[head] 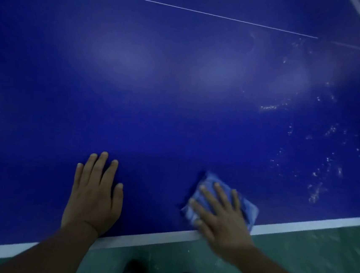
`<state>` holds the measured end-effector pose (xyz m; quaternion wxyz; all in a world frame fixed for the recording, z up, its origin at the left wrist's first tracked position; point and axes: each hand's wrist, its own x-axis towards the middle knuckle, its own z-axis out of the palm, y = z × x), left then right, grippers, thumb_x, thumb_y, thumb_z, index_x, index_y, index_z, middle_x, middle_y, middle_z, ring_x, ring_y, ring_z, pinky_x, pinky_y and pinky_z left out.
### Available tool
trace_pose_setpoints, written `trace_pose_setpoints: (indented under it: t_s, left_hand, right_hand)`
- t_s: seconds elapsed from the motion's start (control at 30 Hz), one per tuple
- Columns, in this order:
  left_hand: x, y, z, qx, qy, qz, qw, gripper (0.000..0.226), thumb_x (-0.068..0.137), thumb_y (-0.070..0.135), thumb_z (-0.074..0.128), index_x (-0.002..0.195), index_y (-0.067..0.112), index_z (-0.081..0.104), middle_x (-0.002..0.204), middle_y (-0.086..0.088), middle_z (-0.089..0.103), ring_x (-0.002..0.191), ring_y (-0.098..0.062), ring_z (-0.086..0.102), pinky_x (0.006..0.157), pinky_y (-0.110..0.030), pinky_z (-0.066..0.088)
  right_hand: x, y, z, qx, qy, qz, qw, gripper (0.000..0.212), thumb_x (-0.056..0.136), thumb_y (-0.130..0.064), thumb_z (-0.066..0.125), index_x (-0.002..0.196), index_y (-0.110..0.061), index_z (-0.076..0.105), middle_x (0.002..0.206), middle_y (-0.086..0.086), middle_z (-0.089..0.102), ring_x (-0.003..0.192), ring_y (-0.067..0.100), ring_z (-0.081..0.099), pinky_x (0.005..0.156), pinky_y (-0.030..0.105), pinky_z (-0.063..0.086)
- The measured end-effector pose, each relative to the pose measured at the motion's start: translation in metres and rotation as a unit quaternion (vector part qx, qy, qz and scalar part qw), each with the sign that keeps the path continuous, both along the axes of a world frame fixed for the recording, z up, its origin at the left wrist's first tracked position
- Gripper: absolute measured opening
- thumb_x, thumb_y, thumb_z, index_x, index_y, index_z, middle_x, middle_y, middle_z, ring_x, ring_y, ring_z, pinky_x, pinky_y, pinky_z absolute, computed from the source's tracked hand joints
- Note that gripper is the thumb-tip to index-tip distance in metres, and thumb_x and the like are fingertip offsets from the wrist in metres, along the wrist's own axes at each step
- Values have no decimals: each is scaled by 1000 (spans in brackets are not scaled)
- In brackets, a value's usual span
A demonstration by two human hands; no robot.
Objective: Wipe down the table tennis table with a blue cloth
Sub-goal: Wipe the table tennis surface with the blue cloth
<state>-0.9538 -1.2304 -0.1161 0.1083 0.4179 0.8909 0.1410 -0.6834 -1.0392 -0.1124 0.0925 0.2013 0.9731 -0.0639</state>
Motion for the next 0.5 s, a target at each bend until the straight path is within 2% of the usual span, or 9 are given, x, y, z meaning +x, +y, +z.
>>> trace_pose_setpoints:
  t_s: [0.07,0.13,0.17,0.2,0.23,0.27,0.33,0.4,0.5]
  left_hand:
    - [0,0,1,4,3,3,1000,66,95,42,26,143,3,47,156,-17,33,149,-32,18,122,-52,9]
    - [1,1,2,1,5,4,1000,66,94,42,26,143,3,48,156,-18,33,149,-33,20,122,-53,10]
    - [1,2,3,-1,6,4,1000,67,94,42,25,143,2,48,156,-18,34,148,-33,20,122,-53,10]
    - [1,2,3,-2,8,5,1000,67,94,42,25,142,2,48,155,-19,34,148,-34,21,122,-53,10]
    - [1,1,3,-2,11,5,1000,67,93,42,25,142,2,48,155,-19,34,148,-34,21,122,-53,10]
    - [2,2,3,-3,14,5,1000,67,94,42,24,142,2,48,155,-19,34,148,-34,20,122,-53,10]
    - [3,3,4,1,20,8,1000,67,94,41,24,142,1,48,154,-20,35,147,-35,22,121,-55,12]
    - [3,3,3,5,25,9,1000,66,94,40,25,141,0,48,153,-21,36,146,-36,22,121,-56,13]
    - [3,3,2,0,32,15,999,67,93,41,24,142,1,47,153,-20,36,146,-35,23,121,-54,13]
  right_hand:
    - [10,44,8,21,-15,-155,988,52,102,-53,17,153,-43,23,165,-2,18,153,28,4,119,56,5]
    - [-5,82,11,3,-3,-377,926,53,103,-53,11,155,-45,14,167,-3,4,153,28,-3,118,62,3]
    - [-22,90,12,-4,10,-458,889,53,104,-51,13,156,-44,12,167,-2,1,152,30,-4,117,65,3]
    - [-43,86,10,4,14,-497,868,53,105,-47,16,157,-42,11,167,0,0,152,33,-3,115,68,4]
    - [-64,73,6,22,9,-486,874,53,105,-43,19,157,-39,11,167,4,1,151,37,-1,114,70,6]
    - [-83,52,1,41,21,-432,901,54,104,-39,21,157,-38,14,167,7,4,151,40,3,113,72,6]
    - [-104,-4,-5,39,71,-254,964,52,102,-41,27,154,-37,27,164,6,19,150,40,14,113,69,4]
    - [-86,-43,-10,13,73,-126,989,46,105,-49,25,149,-40,34,163,-2,25,152,33,13,119,63,2]
    - [-32,-5,-10,19,58,-156,986,48,104,-51,22,150,-42,32,164,-3,22,152,30,11,118,60,5]
